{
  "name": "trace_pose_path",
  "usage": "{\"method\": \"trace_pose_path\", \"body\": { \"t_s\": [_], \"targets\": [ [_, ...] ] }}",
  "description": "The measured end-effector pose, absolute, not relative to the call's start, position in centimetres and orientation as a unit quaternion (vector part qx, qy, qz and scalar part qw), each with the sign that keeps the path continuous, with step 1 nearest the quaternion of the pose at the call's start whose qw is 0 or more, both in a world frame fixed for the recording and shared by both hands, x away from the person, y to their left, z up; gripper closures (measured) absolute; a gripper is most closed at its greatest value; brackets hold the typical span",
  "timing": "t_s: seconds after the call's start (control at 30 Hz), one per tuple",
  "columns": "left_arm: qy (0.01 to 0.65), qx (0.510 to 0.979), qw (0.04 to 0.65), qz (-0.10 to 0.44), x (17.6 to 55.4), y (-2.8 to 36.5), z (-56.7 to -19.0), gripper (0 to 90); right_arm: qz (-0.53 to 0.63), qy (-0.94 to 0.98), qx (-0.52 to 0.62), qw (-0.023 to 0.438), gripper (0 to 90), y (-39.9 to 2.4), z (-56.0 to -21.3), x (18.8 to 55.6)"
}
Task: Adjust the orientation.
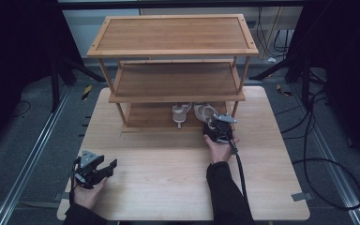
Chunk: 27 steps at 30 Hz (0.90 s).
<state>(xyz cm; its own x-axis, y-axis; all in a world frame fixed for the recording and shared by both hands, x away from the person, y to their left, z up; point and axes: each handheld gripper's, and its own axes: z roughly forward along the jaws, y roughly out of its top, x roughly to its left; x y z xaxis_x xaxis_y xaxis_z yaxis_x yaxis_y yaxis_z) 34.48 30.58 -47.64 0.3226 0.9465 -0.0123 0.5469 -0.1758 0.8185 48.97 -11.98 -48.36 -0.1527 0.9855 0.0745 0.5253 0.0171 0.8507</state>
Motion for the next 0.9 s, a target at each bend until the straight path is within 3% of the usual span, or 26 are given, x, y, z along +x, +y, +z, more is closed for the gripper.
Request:
{"method": "trace_pose_path", "body": {
  "t_s": [0.47,0.67,0.9],
  "targets": [
    [0.517,0.723,0.377,0.263,34.5,30.6,-47.7,41.5,0.367,0.646,0.594,0.309,40.0,-10.3,-49.2,50.5],
    [0.518,0.723,0.376,0.261,34.5,30.5,-47.8,41.4,0.378,0.675,0.566,0.283,28.0,-11.1,-49.2,50.4],
    [0.517,0.722,0.378,0.261,34.5,30.5,-47.7,41.4,0.378,0.71,0.522,0.285,26.1,-12.1,-48.4,48.1]
  ]
}}
